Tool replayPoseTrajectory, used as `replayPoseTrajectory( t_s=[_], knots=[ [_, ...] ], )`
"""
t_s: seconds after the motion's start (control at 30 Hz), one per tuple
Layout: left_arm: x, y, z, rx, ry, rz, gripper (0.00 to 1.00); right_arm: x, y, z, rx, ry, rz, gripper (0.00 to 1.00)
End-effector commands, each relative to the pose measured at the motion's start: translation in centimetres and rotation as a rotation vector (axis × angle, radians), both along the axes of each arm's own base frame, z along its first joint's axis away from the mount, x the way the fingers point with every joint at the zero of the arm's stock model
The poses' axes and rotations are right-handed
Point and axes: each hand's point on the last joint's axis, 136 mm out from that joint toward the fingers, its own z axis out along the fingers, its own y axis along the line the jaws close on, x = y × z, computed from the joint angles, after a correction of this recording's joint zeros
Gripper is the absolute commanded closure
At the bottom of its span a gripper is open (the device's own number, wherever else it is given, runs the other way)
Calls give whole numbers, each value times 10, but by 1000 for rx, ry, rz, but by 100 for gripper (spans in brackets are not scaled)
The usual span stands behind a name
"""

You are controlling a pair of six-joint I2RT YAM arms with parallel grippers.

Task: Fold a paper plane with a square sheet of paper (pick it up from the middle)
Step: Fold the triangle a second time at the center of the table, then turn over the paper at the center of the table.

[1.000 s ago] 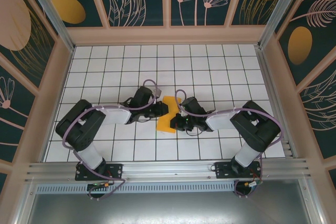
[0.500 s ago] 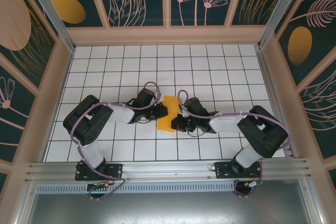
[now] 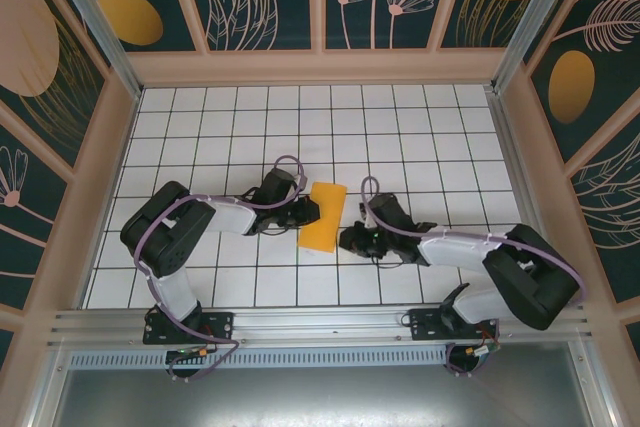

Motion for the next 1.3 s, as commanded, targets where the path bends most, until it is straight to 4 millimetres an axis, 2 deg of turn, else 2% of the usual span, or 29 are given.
replayPoseTrajectory(
  t_s=[0.0,0.13,0.23,0.43,0.73,0.9,1.03,1.13,1.27],
  knots=[
    [1,8,0,35,-2,21,87,31,-7,8,34,-8,-135,68],
    [0,11,-1,49,2,30,87,46,1,5,54,12,-147,68],
    [-2,11,-3,46,10,32,87,49,14,7,93,16,-114,68],
    [-1,10,-1,35,6,31,87,53,15,-8,70,59,-143,67],
    [-2,11,-4,40,12,34,87,54,30,-10,97,76,-109,68],
    [-2,11,-3,39,12,35,86,55,36,-8,120,74,-100,68],
    [-2,12,-2,38,12,43,86,57,40,2,161,36,-85,69],
    [-1,13,2,36,3,53,86,56,44,5,182,17,-54,72],
    [1,11,10,13,-9,59,86,52,45,-2,178,19,-40,80]
  ],
)
